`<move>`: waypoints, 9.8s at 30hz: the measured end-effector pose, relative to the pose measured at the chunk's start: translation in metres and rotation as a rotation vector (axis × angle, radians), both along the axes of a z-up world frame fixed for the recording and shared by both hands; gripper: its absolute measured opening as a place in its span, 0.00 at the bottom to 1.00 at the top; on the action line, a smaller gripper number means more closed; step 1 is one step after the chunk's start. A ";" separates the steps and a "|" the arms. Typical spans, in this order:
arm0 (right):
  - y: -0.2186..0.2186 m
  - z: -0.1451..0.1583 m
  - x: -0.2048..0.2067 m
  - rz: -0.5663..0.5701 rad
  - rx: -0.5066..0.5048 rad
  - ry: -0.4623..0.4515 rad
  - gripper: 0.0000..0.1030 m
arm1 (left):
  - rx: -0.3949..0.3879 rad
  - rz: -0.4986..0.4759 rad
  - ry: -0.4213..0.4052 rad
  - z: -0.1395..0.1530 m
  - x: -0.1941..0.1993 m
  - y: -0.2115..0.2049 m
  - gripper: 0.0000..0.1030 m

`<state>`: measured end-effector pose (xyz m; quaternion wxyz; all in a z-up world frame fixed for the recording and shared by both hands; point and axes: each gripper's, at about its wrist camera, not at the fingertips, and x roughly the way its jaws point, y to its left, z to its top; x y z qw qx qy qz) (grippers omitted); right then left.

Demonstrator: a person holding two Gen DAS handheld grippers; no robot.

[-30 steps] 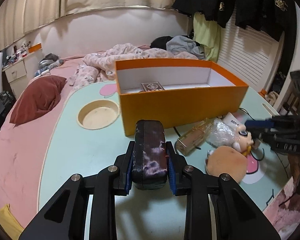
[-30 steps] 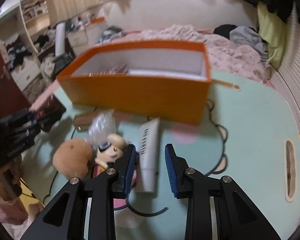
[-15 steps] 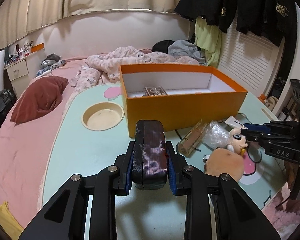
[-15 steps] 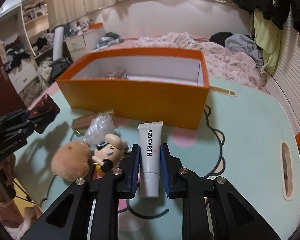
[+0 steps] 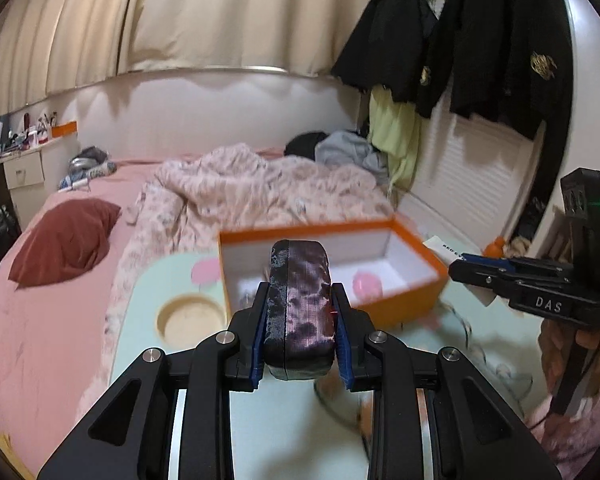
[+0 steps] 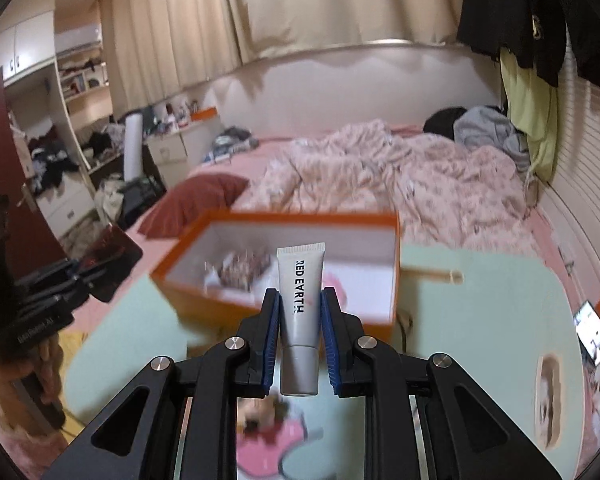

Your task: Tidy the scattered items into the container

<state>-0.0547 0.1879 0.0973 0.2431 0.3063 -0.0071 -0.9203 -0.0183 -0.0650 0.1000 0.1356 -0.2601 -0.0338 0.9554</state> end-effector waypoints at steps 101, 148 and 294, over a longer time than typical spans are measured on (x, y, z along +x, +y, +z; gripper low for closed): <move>0.035 -0.066 0.026 0.008 -0.203 -0.138 0.31 | -0.014 -0.078 -0.134 -0.047 0.052 0.059 0.47; -0.015 -0.034 -0.084 -0.042 -0.047 -0.080 0.33 | -0.016 -0.021 -0.202 -0.036 -0.091 0.041 0.51; 0.040 -0.080 0.017 0.030 -0.081 -0.193 0.25 | -0.135 -0.270 -0.308 -0.069 0.005 0.085 0.45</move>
